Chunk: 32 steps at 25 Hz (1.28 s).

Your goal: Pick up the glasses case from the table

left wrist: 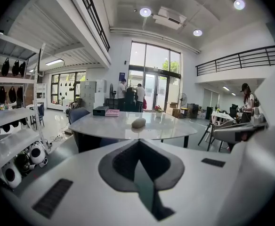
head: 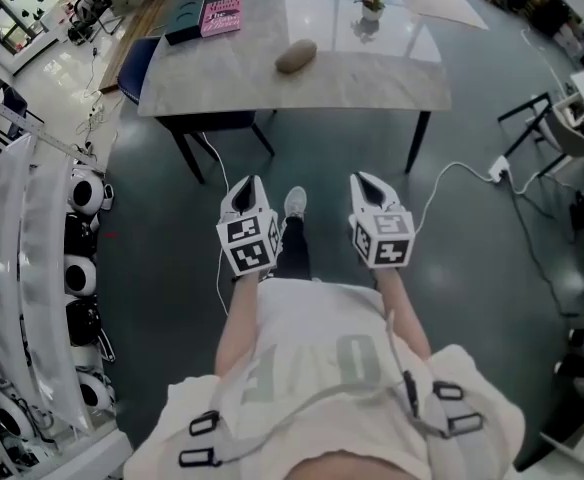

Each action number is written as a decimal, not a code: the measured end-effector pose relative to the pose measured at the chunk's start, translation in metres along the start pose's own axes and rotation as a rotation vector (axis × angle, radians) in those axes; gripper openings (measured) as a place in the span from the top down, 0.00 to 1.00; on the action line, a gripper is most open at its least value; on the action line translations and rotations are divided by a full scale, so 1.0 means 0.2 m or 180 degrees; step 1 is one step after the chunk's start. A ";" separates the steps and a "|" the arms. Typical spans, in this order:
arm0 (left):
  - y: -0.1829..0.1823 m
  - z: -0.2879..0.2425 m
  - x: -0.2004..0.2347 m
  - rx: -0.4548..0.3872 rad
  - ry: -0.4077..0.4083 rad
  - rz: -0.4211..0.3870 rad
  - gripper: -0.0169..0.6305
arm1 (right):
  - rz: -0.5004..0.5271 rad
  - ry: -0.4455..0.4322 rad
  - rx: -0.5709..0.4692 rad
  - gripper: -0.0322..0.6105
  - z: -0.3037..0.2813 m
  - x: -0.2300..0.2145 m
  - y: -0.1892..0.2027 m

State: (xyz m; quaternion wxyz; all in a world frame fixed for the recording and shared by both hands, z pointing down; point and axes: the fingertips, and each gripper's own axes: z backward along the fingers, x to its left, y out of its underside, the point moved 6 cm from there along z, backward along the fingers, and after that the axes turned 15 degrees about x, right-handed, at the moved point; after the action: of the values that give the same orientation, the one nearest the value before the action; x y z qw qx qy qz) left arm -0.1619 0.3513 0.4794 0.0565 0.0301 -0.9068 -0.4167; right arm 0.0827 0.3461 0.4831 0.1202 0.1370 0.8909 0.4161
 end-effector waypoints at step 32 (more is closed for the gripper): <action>-1.41 -1.52 0.42 -0.0064 0.0484 -0.0076 0.97 | -0.0141 0.0234 0.0046 0.95 -1.42 -0.39 -1.30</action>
State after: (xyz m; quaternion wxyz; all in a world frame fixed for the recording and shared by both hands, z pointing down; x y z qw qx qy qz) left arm -0.2044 -0.0705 0.4684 0.1206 0.0719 -0.8952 -0.4230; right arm 0.0246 -0.0420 0.4665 0.0956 0.1027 0.9005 0.4116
